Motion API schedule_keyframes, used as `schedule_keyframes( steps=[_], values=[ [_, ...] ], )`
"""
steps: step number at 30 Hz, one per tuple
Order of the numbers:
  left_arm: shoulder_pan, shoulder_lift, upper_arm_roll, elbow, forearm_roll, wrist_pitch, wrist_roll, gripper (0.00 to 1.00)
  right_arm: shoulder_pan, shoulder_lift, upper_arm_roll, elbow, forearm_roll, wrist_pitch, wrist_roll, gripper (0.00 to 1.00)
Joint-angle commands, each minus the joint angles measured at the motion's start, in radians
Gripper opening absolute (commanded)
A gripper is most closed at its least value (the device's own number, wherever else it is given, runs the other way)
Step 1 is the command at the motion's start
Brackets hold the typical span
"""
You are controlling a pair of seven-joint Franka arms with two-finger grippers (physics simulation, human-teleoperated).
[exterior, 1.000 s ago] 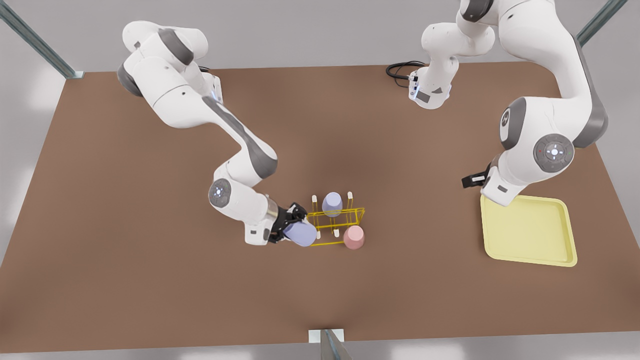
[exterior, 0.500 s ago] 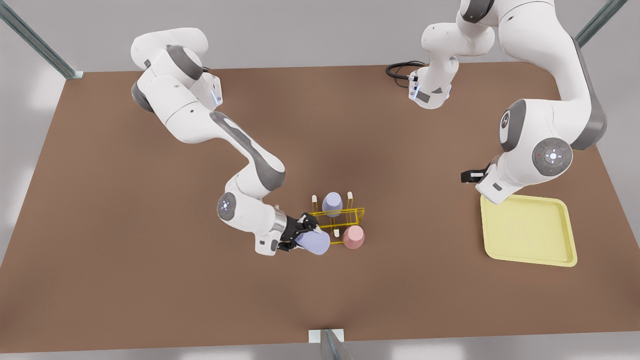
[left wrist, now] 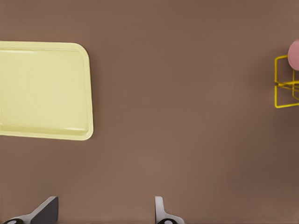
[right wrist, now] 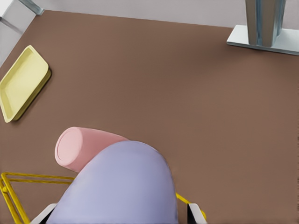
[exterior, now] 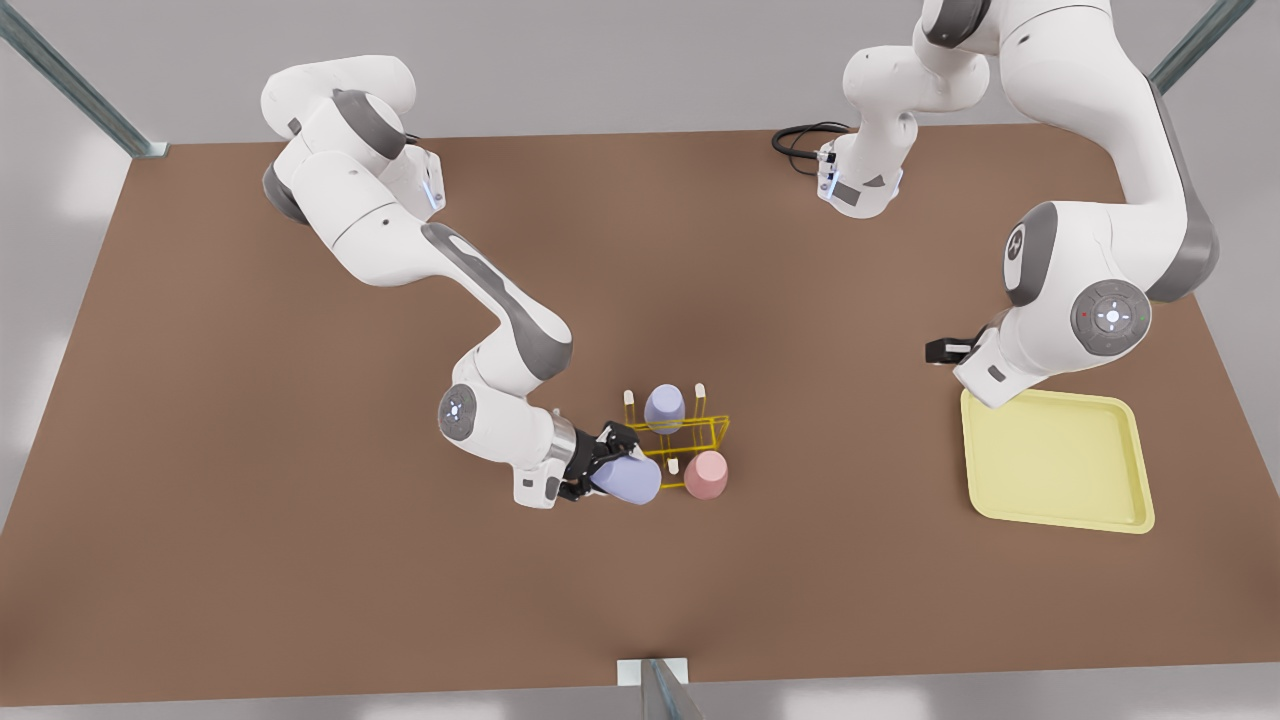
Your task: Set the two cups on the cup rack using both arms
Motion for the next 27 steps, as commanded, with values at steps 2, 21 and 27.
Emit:
schedule_keyframes(
  steps=[2,21,27],
  values=[
    [0.0,-0.001,0.0,0.0,0.001,-0.001,0.057,1.0,0.0,0.001,0.0,-0.002,-0.002,-0.005,-0.01,1.0],
    [0.0,-0.001,-0.002,0.0,0.001,-0.001,0.058,1.0,-0.037,-0.007,0.027,0.001,0.006,-0.061,-0.009,1.0],
    [0.002,-0.006,-0.003,0.0,-0.038,-0.02,0.061,1.0,-0.038,-0.007,0.029,0.001,0.006,-0.061,-0.009,1.0]
  ],
)
